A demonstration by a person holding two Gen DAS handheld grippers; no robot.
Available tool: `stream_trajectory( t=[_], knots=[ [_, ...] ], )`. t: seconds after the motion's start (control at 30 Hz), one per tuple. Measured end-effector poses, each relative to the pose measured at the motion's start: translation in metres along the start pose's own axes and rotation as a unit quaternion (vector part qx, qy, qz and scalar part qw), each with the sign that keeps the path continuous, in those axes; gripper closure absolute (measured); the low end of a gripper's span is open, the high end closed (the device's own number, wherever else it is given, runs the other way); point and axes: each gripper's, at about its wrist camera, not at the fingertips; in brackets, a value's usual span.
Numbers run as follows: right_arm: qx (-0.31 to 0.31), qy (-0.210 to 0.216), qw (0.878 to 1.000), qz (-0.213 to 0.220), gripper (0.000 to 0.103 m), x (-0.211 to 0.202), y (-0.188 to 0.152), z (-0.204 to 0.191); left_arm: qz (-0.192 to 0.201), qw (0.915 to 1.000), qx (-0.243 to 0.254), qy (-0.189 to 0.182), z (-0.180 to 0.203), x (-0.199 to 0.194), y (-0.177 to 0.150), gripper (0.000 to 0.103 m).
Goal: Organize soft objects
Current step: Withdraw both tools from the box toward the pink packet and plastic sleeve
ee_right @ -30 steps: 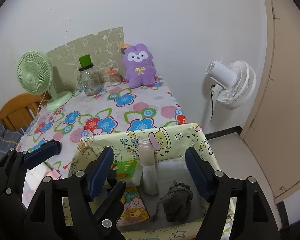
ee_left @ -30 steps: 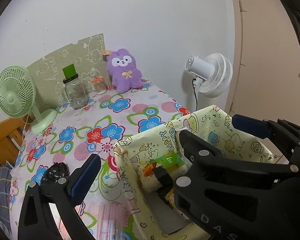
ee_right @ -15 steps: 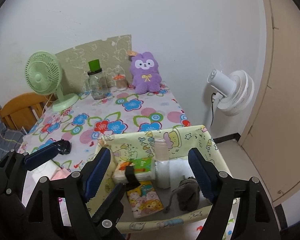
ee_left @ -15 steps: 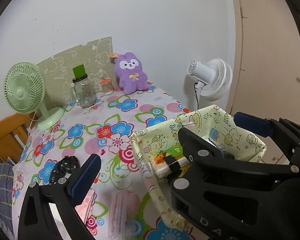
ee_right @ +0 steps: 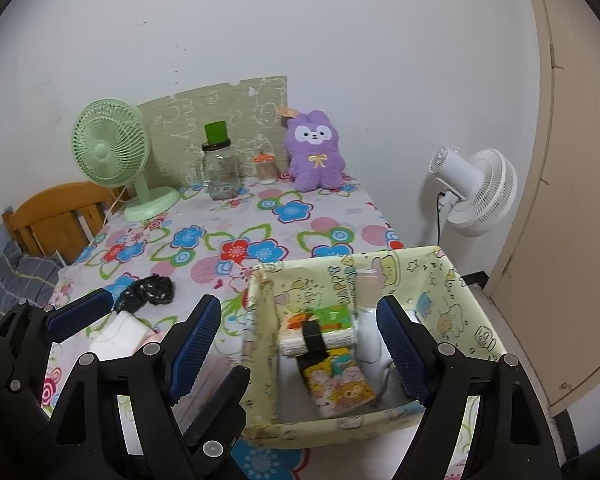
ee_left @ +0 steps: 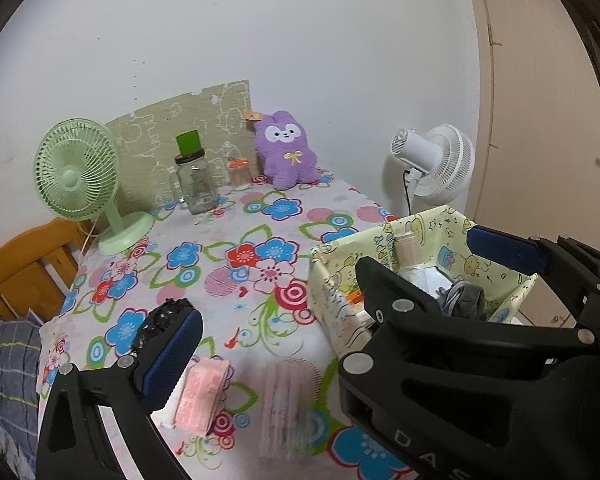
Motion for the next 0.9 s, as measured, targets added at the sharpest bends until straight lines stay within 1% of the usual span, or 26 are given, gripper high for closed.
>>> stream_trajectory(
  t=[0.37,0.9],
  knots=[
    [-0.009,0.009,1.000,-0.003,0.020,-0.006,-0.007,-0.029,0.005,1.0000,-0.005,0.005,-0.021,-0.012,-0.012,0.003],
    [-0.020,0.036,0.999,-0.014,0.021,0.004,-0.024,-0.068,-0.009,0.9997,-0.017,0.018,-0.057,-0.012,-0.040,0.002]
  ],
)
Point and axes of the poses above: each gripper's, at about its wrist camera, not at the fingertips, and x roughly the way its jaws point, z to its right, y to its top, and after that the axes turned 1 degree about y, right-handed
